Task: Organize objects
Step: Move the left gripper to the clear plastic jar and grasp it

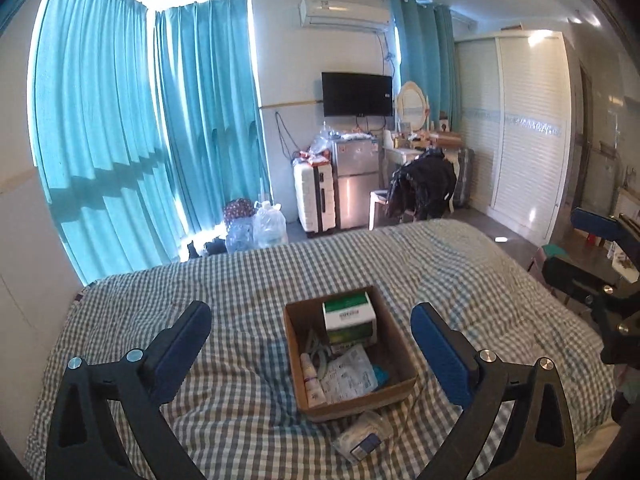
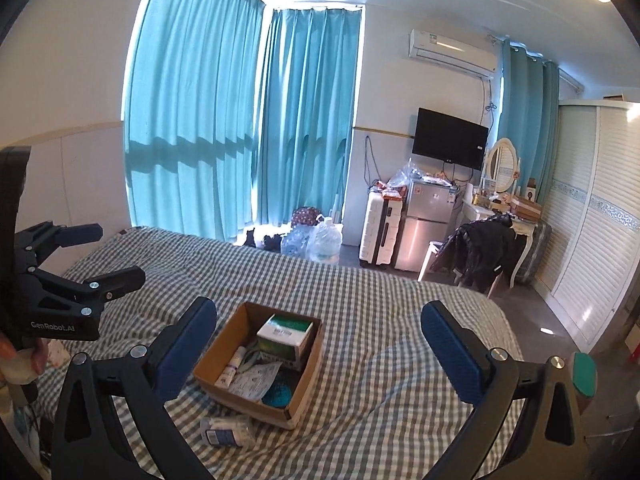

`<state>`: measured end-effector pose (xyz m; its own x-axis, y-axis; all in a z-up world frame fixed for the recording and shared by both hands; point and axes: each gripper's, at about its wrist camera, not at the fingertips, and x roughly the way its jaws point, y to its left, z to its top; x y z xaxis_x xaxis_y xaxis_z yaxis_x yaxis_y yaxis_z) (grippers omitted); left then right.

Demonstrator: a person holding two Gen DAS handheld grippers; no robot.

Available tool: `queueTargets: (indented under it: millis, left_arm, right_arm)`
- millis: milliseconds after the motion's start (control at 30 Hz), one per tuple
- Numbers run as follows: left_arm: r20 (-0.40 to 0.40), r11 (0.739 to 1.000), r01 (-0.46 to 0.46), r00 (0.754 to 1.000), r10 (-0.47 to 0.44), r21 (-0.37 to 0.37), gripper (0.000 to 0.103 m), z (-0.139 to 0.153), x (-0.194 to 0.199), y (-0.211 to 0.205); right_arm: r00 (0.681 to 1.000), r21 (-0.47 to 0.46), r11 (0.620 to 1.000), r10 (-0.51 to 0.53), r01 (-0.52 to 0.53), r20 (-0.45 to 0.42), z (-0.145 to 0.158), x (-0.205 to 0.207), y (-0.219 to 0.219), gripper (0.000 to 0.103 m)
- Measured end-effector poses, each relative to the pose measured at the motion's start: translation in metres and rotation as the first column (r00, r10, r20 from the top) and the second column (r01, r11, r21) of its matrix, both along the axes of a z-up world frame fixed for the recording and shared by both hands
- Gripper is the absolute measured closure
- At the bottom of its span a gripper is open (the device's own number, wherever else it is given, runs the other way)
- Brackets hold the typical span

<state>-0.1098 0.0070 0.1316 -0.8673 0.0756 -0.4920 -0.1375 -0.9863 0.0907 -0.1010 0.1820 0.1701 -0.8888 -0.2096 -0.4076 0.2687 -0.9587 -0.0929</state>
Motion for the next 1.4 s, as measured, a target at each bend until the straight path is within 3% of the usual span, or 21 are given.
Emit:
queueTargets:
  millis: [167,267,367,533,667,733,867,1000,1100,1267,1400]
  left_arm:
    - [0.035,0.998,-0.045,0.998,0.046,-0.036,0.0,-0.053,-0.002,0.003]
    - [0.08,1.0,-0.019,0.997,0.02,-0.019,0.0,-0.097,-0.004,0.002]
    - [0.195,0.999,-0.004,0.981,-0.005,0.044,0.001,-0.141,-0.014,-0.003]
    - [0.3,0.998,-0.014,0.954,-0.003,0.054,0.001,-0.201,-0.032,0.003]
    - [0.356,0.999,-0.004,0.934,-0.013,0.047,0.0,-0.234,-0.043,0.012]
    - [0.366,0.999,0.007,0.93,-0.021,0.04,0.001,-0.244,-0.044,0.018]
    - [0.43,0.997,0.065,0.9,-0.073,0.032,0.001,-0.266,-0.05,0.033]
    - [0.48,0.993,0.119,0.872,-0.096,-0.018,0.0,-0.289,-0.056,0.051]
    - [0.514,0.99,0.138,0.85,-0.117,-0.002,0.002,-0.301,-0.062,0.056]
    - [0.506,0.988,0.155,0.853,-0.13,-0.008,0.016,-0.301,-0.051,0.06]
    - [0.516,0.986,0.167,0.844,-0.146,0.006,0.019,-0.295,-0.035,0.063]
  right_arm:
    - [0.998,0.023,1.0,0.001,-0.003,0.065,-0.063,-0.005,-0.009,0.0]
    - [0.994,0.025,1.0,0.005,-0.008,0.11,-0.108,-0.012,-0.008,0.0]
    - [0.981,0.006,1.0,-0.009,0.008,0.194,-0.148,-0.026,-0.004,0.0]
    - [0.947,-0.005,1.0,-0.027,0.031,0.32,-0.202,-0.054,0.001,0.0]
    - [0.941,0.077,0.994,-0.094,0.073,0.324,-0.232,-0.066,-0.005,0.0]
    - [0.934,0.1,0.992,-0.112,0.083,0.339,-0.243,-0.07,-0.005,0.0]
    - [0.914,0.069,0.992,-0.126,0.108,0.386,-0.254,-0.079,0.005,0.0]
    - [0.91,0.037,0.991,-0.129,0.125,0.393,-0.255,-0.079,0.012,0.0]
    - [0.913,0.027,0.99,-0.136,0.136,0.386,-0.253,-0.078,0.014,0.0]
    - [0.919,0.025,0.991,-0.133,0.133,0.372,-0.248,-0.072,0.011,0.0]
    - [0.917,0.021,0.992,-0.125,0.127,0.378,-0.247,-0.067,0.011,0.0]
